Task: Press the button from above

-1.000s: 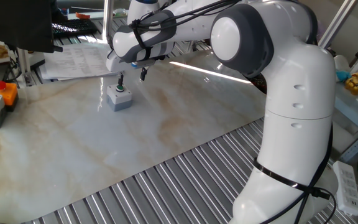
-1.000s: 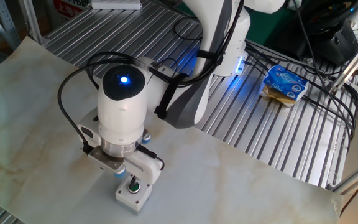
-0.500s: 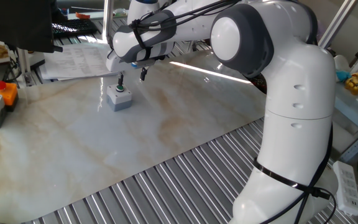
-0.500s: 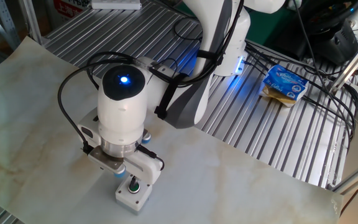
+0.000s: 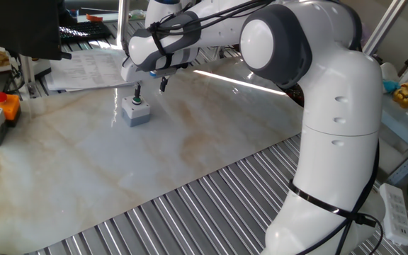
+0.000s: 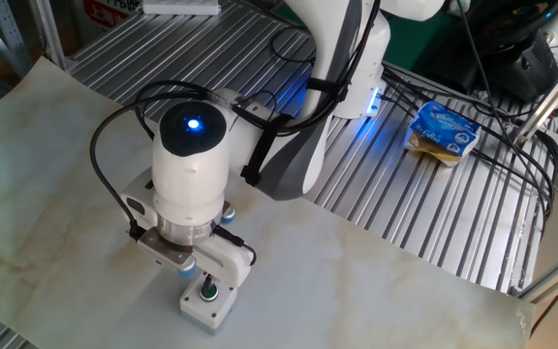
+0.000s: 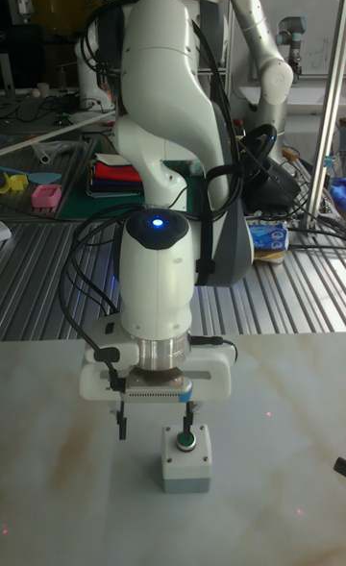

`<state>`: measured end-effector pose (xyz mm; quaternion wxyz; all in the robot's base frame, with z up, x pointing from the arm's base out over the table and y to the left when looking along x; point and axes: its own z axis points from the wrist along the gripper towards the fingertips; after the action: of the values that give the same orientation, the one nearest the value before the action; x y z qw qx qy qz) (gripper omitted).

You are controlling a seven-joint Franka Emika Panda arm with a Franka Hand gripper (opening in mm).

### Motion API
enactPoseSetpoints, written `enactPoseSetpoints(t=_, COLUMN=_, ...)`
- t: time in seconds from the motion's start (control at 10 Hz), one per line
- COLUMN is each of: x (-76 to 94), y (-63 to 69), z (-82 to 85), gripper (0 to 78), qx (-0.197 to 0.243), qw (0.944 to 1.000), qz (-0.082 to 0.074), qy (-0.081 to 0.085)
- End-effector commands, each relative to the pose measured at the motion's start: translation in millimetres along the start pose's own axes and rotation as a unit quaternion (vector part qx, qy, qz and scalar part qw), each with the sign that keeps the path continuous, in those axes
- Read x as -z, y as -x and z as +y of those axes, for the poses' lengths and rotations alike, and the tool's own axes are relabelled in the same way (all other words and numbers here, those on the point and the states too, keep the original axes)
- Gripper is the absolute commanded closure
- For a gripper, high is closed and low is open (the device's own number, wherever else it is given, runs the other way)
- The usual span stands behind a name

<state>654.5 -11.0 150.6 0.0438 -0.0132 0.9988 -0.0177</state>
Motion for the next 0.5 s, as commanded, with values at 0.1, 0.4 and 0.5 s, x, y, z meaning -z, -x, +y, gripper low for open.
enactPoseSetpoints(t=0.1, x=-12.8, y=-4.3, z=-6.6, gripper=0.2, qx=0.0, qw=1.0, qz=-0.008, qy=0.003)
enactPoseSetpoints(t=0.4, x=-13.3, y=-4.8, z=-7.0, gripper=0.2, qx=-0.003, qw=1.0, qz=-0.008, qy=0.004)
enactPoseSetpoints(t=0.5, x=-13.9, y=-5.5, z=-6.8, gripper=0.2, qx=-0.004, qw=1.0, qz=-0.008, qy=0.004)
